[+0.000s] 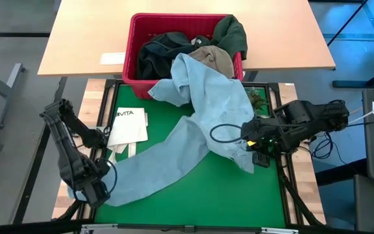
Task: Fold Laundry from Bin
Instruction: Remove the light blue jeans from the red bin
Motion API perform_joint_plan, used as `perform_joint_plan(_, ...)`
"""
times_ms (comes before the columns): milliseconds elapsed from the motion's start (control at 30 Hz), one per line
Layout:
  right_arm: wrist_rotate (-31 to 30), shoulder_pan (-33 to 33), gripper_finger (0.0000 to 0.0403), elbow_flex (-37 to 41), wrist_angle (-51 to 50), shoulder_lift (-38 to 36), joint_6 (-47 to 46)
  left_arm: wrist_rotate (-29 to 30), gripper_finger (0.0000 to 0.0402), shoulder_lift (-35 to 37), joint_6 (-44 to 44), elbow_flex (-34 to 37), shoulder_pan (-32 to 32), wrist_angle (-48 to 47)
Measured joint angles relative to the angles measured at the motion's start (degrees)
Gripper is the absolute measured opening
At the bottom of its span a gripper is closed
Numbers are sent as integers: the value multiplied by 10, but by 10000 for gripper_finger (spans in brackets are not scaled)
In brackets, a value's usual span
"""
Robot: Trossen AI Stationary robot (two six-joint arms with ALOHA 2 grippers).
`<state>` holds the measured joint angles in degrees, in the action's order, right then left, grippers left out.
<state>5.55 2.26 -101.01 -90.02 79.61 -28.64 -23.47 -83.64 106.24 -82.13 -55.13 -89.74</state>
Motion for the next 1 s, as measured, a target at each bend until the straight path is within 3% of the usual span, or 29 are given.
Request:
perform_joint_plan(367,0,0,1,0,0,0,0,-1,143,0,0,11,1,0)
perform_joint_plan(600,-1,0,1,0,0,0,0,-46,155,1,17,-34,1,-3)
perform_joint_plan(833,-35,0,1,0,0,0,0,141,143,2,46,-118,1,1)
perform_joint_plan(1000,-35,0,3,0,0,0,0,311,141,1,46,-124,1,4)
